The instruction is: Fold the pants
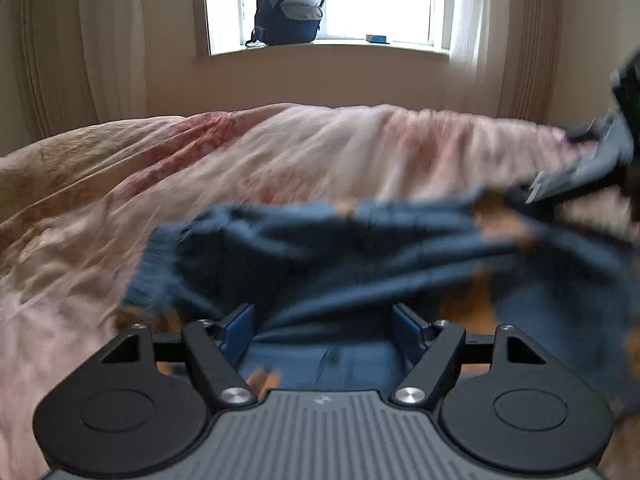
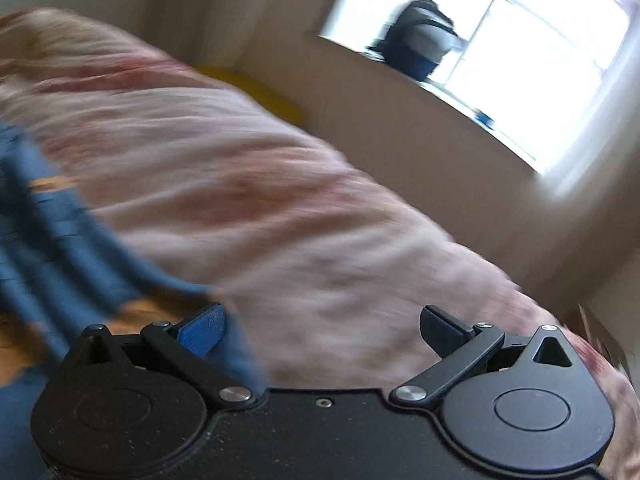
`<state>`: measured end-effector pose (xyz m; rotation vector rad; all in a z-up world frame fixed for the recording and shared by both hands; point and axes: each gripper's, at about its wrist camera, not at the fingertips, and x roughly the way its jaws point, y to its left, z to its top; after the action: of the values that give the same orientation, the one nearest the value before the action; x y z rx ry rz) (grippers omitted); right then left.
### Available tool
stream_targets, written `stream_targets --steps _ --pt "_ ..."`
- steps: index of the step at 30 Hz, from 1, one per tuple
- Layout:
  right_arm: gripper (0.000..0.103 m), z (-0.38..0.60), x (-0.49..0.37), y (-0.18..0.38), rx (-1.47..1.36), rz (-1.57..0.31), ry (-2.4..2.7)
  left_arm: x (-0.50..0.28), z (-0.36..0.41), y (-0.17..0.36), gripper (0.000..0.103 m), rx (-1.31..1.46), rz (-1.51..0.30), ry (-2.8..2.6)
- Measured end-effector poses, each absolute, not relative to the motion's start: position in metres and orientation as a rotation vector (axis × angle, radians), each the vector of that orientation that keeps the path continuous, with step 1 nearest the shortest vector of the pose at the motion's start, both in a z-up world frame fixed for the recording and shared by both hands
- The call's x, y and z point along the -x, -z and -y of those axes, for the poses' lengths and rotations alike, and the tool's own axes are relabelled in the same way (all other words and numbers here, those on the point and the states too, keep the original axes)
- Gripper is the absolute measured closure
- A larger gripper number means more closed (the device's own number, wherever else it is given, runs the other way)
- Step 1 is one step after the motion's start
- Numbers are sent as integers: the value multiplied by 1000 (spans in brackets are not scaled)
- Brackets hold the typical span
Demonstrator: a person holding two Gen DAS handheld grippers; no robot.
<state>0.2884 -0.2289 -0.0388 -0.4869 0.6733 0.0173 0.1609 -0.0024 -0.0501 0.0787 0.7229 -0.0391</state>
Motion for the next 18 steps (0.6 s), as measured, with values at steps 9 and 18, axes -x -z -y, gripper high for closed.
stream_targets --steps 9,18 --pt "1 244 -179 11 311 -608 -165 -118 -10 23 7 -129 -745 118" --pt "1 218 -98 43 271 -634 -277 -128 55 14 1 -654 -542 490"
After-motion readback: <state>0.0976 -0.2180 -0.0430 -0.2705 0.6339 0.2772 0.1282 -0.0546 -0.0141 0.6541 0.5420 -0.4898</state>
